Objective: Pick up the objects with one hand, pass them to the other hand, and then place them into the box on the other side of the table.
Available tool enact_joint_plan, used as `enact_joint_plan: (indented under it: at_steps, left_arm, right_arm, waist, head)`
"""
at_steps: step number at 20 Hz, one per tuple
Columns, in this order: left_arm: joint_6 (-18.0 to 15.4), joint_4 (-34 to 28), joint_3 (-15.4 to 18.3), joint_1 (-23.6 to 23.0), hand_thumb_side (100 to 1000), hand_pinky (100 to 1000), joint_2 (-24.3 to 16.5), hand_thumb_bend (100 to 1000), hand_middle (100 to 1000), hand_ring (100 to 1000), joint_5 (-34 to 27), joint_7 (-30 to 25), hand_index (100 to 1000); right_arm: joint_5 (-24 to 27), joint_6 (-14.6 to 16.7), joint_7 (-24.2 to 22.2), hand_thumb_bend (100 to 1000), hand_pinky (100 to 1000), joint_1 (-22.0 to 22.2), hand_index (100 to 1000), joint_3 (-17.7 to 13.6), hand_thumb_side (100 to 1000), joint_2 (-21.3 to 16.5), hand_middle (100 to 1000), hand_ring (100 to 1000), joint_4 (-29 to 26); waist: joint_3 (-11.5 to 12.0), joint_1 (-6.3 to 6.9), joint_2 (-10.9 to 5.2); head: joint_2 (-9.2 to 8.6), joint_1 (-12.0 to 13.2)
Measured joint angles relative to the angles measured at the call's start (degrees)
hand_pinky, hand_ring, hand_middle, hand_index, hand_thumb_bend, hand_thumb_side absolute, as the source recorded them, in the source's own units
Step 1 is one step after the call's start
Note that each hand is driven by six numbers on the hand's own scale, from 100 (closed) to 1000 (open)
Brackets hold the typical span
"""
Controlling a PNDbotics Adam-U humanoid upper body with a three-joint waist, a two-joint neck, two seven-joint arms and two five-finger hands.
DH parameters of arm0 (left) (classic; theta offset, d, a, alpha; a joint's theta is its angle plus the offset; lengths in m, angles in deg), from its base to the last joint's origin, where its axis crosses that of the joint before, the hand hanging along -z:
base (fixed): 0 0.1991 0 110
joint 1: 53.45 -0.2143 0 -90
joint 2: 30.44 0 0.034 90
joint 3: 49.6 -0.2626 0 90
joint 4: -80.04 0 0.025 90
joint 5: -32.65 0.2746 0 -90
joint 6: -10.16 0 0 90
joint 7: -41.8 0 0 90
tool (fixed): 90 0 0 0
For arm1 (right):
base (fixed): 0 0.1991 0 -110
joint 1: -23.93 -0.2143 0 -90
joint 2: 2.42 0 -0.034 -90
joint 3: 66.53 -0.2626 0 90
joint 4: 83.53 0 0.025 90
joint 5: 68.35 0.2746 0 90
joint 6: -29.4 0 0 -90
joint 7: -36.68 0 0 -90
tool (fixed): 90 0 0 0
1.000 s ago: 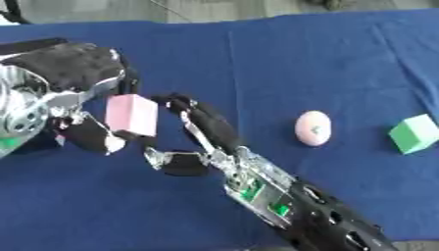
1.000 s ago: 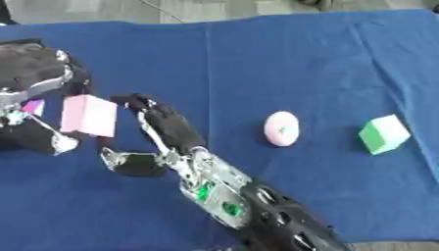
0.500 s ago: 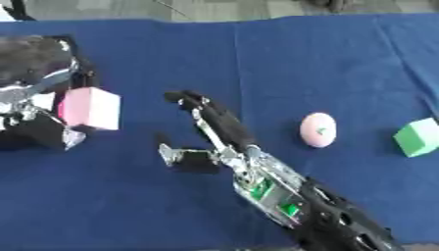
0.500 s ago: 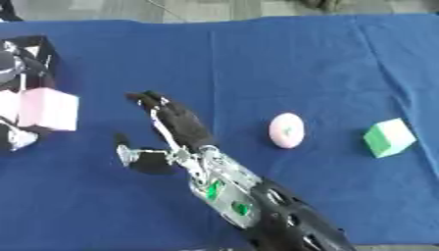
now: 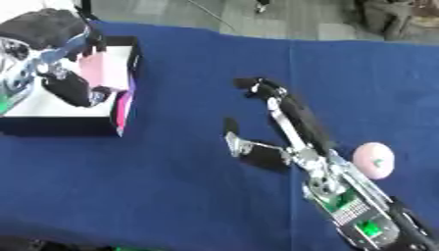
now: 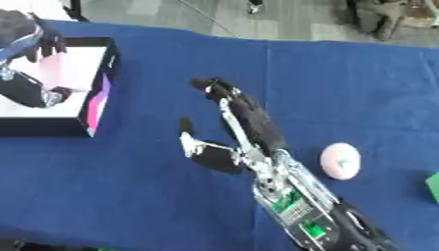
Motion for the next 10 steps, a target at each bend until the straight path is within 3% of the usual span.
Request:
enact_joint_plan:
  at_steps: [4,8,10]
  left_arm:
    - [2.5,5.9,3.4,0.9,100,645,2.1,100,365,531,0.7,2.5,503]
    - [4.5,12.5,4.0,3.3,100,651,5.0,100,389,540,1.1,4.5,522]
    - [5.4,15.6,4.0,4.1,100,667,6.3,144,418,557,1.8,5.4,551]
  right_arm:
    - [3.5,-2.2,-1.7,117,835,-1.4,864,-2.6,283,-1.4,784,754,-4.9]
    - [6.4,-4.0,-2.2,120,833,-2.0,861,-4.4,272,-2.2,782,751,-8.0]
    - [7.2,-4.1,-2.2,118,833,-2.2,861,-4.7,271,-2.3,782,751,-8.7]
  waist:
    - [-0.9,-0.44,0.22]
    - [-1.2,-0.69,0.33]
    - [-1.5,-0.85,0.4]
  head:
    - [-0.83,2.3]
    - [-1.27,3.2]
    - [-1.29,3.5]
